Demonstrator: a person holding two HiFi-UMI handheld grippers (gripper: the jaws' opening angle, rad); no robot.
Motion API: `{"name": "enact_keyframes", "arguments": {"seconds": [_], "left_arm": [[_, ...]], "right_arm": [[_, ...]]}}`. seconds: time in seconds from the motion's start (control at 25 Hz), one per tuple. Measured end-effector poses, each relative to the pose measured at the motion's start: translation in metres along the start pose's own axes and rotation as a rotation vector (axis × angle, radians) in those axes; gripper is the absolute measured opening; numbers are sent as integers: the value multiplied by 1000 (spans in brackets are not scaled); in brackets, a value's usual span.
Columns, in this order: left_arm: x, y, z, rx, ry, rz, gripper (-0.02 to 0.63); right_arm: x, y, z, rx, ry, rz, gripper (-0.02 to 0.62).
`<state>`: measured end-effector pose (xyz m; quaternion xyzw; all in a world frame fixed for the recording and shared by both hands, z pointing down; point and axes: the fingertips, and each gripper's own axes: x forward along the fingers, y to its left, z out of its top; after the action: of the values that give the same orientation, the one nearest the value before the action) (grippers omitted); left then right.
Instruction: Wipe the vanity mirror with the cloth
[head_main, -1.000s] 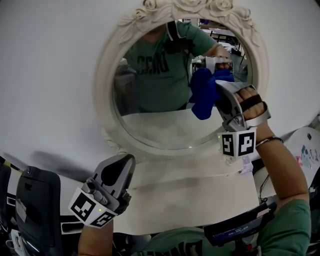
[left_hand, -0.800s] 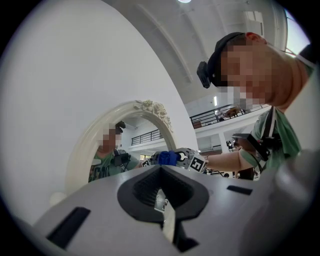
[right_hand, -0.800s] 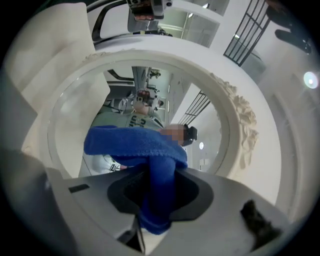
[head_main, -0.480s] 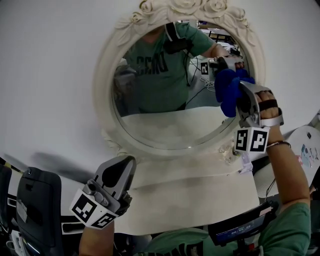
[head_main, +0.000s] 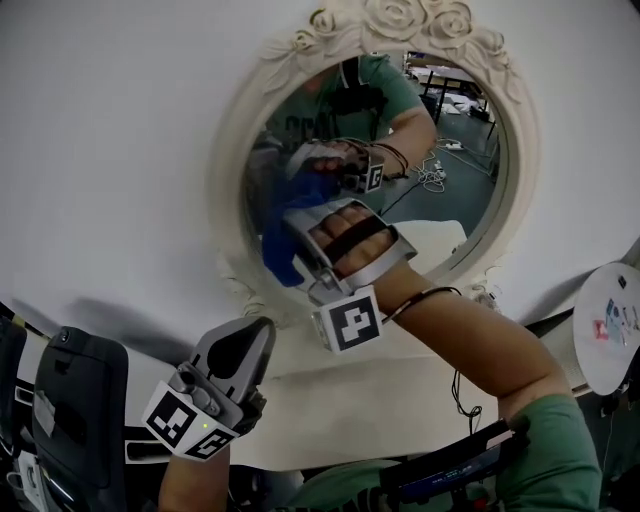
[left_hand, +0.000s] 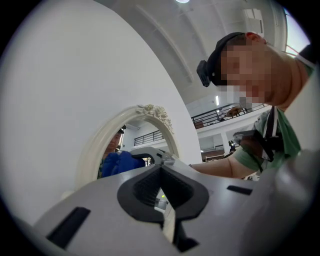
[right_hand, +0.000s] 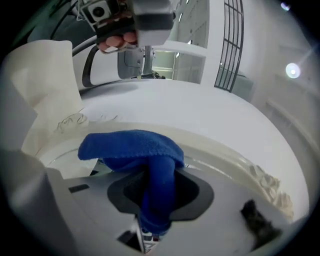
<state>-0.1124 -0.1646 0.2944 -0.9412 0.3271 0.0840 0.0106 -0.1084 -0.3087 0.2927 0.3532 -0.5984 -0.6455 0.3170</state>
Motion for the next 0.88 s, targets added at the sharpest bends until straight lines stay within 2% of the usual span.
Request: {"name": "enact_keyframes", "arguments": {"seconds": [0.08,0.16,0.48,0.6,0.88], "left_arm": [[-4,1,-1,1,1,5,-3],[-8,2,-2,0,2,12,-3],[-13,2,-5,-6,5,16,-3],[-9,-2,-5,-5,4,3,-3],[8,-12,-7,-8,11,-32,-3]], "right_arm": [[19,0,23,-11,-19,-2,109],[35,4,30,-26,-6,11,109],[38,14,18,-53,14,45,110],[19,20,-11,-55,44,66,110],[-55,15,-126,-109,207,44,110]]}}
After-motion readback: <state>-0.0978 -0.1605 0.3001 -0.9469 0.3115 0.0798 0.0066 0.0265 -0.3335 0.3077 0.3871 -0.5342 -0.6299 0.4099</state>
